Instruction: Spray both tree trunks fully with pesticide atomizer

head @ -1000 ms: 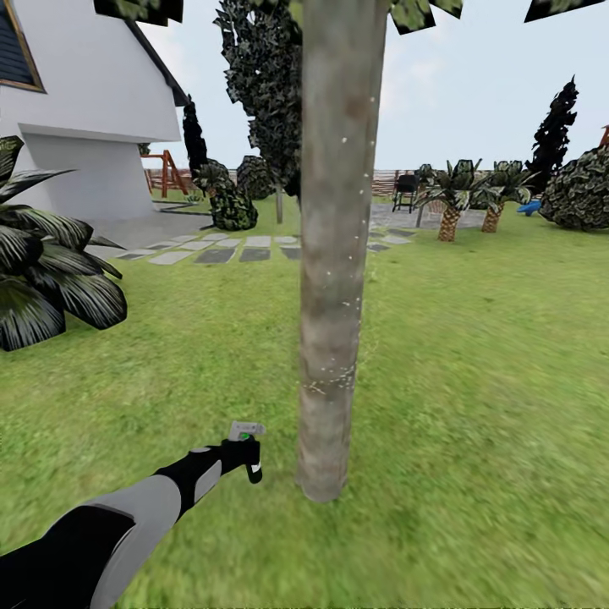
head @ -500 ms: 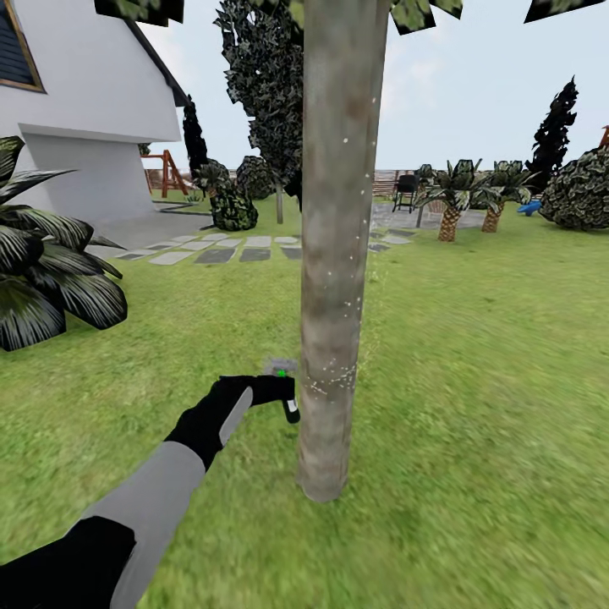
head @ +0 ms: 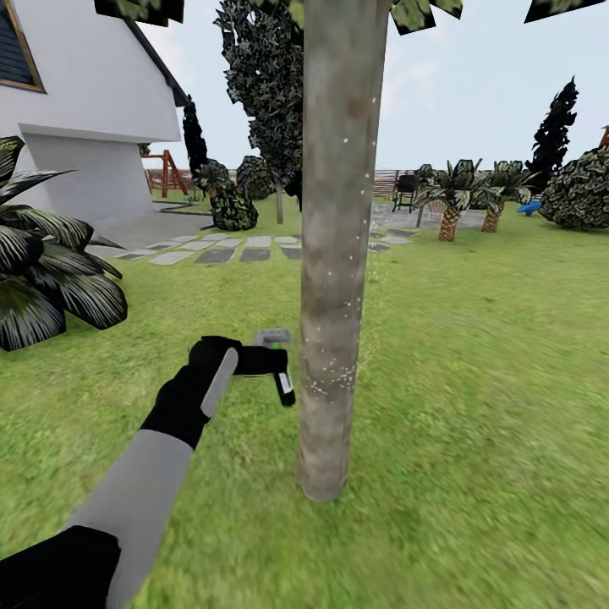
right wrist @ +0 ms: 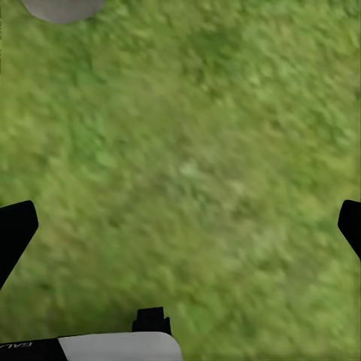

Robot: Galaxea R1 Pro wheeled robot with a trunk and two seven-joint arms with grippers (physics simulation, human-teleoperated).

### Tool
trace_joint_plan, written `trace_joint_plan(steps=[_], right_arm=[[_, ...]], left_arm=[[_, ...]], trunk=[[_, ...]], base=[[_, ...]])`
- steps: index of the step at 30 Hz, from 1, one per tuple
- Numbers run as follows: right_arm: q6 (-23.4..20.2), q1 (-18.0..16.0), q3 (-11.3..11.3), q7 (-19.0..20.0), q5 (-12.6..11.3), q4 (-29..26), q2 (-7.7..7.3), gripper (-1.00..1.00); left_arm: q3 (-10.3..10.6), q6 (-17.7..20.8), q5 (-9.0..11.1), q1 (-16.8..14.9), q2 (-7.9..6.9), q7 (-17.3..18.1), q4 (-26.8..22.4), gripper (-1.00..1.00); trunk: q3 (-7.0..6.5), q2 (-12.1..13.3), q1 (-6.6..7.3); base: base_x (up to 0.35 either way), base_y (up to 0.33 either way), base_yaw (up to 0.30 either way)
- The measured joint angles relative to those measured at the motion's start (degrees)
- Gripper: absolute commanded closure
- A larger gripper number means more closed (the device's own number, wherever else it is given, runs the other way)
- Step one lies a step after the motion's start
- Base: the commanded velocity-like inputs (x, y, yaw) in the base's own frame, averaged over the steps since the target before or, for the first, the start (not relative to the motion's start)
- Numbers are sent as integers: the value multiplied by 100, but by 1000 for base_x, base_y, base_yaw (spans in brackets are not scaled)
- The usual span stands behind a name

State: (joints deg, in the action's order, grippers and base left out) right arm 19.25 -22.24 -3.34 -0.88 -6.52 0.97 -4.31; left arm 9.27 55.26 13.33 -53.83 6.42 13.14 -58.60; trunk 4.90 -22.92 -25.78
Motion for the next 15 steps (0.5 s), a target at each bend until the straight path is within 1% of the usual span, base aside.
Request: trace_joint_plan(steps=[2,6,10,12,13,14,15], right_arm=[[0,0,0,0,0,0,0,-100],[0,0,0,0,1,4,0,-100],[0,0,-1,1,2,98,0,-100],[0,0,-2,1,2,108,0,-100],[0,0,-1,1,2,111,0,-100],[0,0,0,0,2,112,0,-100],[0,0,-2,0,2,113,0,-100]], left_arm=[[-43,74,9,-161,0,3,-20,100],[-103,132,16,-649,-1,13,9,100],[-129,161,31,-1439,0,26,294,100],[-134,165,29,-1797,-1,29,543,100],[-139,168,12,-2080,-1,30,754,100],[-141,174,48,-2235,0,31,835,100],[-143,174,32,-2375,-1,31,921,100]], trunk=[[0,0,0],[-1,0,0],[-1,-1,0],[-1,0,0],[-2,2,-1],[-1,-2,1],[-1,0,0]], base=[[0,0,0],[0,0,0],[0,0,0],[0,0,0],[0,0,0],[0,0,0],[0,0,0]])
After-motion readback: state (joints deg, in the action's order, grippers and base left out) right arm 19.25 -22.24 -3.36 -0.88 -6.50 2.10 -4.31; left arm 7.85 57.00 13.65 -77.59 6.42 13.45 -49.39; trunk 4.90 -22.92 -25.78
